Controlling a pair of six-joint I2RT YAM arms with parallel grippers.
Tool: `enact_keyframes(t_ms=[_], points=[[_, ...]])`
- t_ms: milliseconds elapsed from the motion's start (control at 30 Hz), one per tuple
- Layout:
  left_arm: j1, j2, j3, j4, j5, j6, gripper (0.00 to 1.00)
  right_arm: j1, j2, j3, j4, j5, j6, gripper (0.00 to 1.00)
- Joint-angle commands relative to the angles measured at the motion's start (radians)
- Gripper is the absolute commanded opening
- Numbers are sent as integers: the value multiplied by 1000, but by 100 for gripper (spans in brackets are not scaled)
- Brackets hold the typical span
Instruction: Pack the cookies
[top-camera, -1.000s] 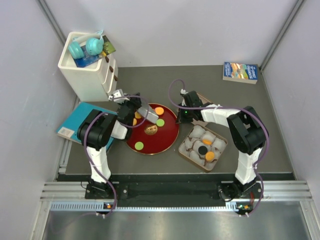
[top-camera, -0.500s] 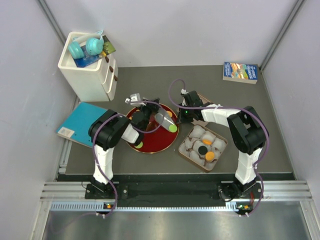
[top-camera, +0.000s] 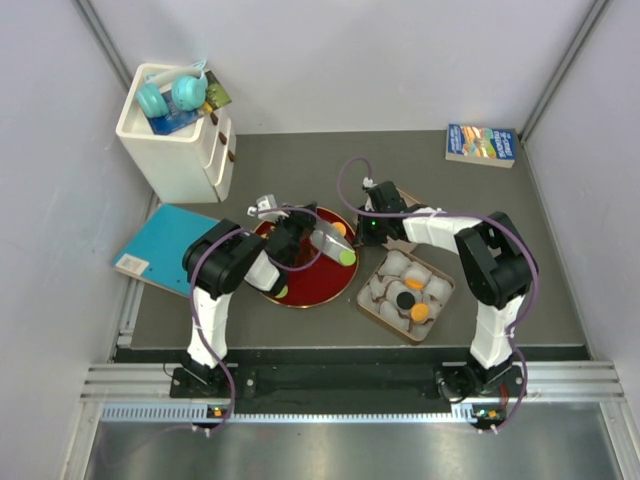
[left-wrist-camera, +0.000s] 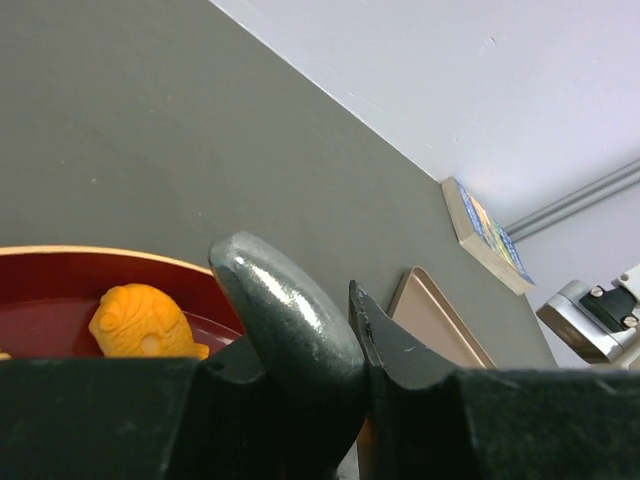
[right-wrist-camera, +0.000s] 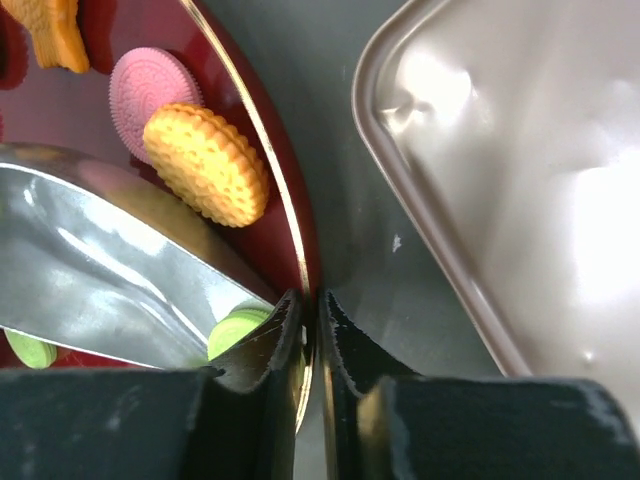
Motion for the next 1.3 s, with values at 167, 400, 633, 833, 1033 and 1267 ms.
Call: enact_keyframes(t_ms=[167, 400, 633, 833, 1033, 1267], points=[[-25, -62, -48, 186, 44, 53, 0, 10, -56, 82, -34, -9, 5, 30], [9, -169, -71, 130, 50, 78, 0, 12, -134, 105, -79, 33, -3, 32], [33, -255, -71, 95, 48, 64, 0, 13, -227, 119, -113, 48, 6, 33], [35, -323, -46, 52, 70, 8, 0, 15, -344, 108, -157, 68, 20, 33], [-5, -367, 26, -32, 113, 20, 0, 13, -522, 47, -217, 108, 12, 33], [-72, -321, 159, -120, 139, 104, 0, 15, -697, -47, -275, 161, -1, 34]])
